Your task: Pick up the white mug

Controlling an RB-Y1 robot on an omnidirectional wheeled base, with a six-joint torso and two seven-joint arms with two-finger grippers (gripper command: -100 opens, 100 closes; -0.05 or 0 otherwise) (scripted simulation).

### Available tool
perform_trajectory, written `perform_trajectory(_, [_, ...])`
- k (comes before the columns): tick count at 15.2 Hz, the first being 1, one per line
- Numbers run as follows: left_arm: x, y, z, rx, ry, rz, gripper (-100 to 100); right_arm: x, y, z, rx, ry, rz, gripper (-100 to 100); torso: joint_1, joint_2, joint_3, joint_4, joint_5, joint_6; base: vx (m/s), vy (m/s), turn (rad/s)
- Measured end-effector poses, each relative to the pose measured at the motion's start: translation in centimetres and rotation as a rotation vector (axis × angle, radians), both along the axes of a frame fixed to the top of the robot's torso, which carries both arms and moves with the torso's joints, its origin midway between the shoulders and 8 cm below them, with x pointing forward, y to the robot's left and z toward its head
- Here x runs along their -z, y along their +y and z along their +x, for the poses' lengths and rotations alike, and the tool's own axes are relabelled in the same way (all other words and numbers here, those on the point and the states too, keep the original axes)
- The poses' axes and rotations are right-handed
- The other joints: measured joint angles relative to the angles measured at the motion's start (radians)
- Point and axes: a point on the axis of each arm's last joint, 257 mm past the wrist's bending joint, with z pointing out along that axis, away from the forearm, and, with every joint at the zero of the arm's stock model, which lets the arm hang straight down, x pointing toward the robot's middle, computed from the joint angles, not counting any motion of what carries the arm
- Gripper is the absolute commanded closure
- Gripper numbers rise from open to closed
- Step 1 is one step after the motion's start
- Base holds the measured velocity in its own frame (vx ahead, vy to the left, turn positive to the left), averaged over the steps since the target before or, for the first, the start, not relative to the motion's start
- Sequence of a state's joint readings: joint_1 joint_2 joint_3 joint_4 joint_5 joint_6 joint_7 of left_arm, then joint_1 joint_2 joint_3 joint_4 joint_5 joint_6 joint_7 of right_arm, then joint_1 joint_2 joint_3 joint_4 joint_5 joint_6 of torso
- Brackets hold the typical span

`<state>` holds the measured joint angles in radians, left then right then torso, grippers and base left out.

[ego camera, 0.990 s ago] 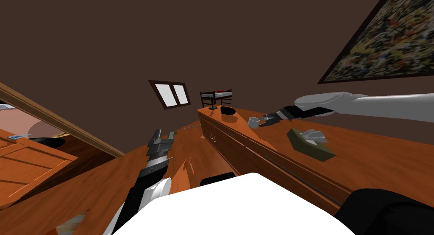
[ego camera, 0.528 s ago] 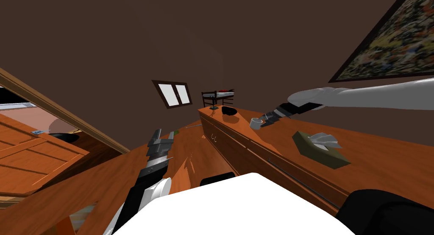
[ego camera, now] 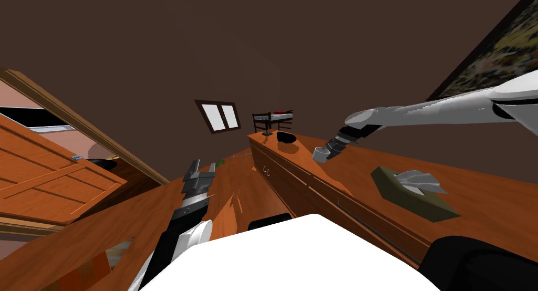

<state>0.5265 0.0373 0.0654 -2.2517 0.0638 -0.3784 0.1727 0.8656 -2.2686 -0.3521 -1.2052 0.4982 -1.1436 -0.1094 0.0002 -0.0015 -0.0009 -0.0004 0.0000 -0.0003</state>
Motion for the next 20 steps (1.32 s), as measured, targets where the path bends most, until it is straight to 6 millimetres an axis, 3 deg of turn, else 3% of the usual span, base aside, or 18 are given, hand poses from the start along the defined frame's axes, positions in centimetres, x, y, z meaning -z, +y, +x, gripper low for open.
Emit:
perform_trajectory(8, [0.0, 0.0, 0.0, 0.000, 0.000, 0.000, 0, 1.2, -0.6, -1.0, -0.045, 0.146, -0.114, -100, 0.000, 0.000, 0.000, 0.000, 0.000, 0.001, 0.005, -0.007, 0.055])
perform_trajectory(12, [0.0, 0.0, 0.0, 0.000, 0.000, 0.000, 0, 2.9, -1.8, -2.0, -0.029, 0.147, -0.111, -100, 0.002, 0.001, 0.001, 0.000, 0.000, 0.001, 0.007, 0.027, 0.057])
perform_trajectory(13, [0.0, 0.0, 0.0, 0.000, 0.000, 0.000, 0, 3.0, -1.9, -2.0, -0.029, 0.146, -0.112, 100, 0.002, 0.001, 0.001, 0.000, 0.000, 0.001, 0.002, 0.006, -0.001])
perform_trajectory(18, [0.0, 0.0, 0.0, 0.000, 0.000, 0.000, 0, 3.0, -1.9, -2.0, -0.027, 0.146, -0.111, 100, 0.001, 0.001, 0.001, 0.000, 0.000, 0.000, -0.002, -0.004, -0.020])
perform_trajectory(20, [0.0, 0.0, 0.0, 0.000, 0.000, 0.000, 0, 1.9, -1.1, -1.4, -0.039, 0.144, -0.114, 100, -0.001, 0.003, 0.002, 0.002, 0.001, 0.001, -0.012, -0.033, -0.093])
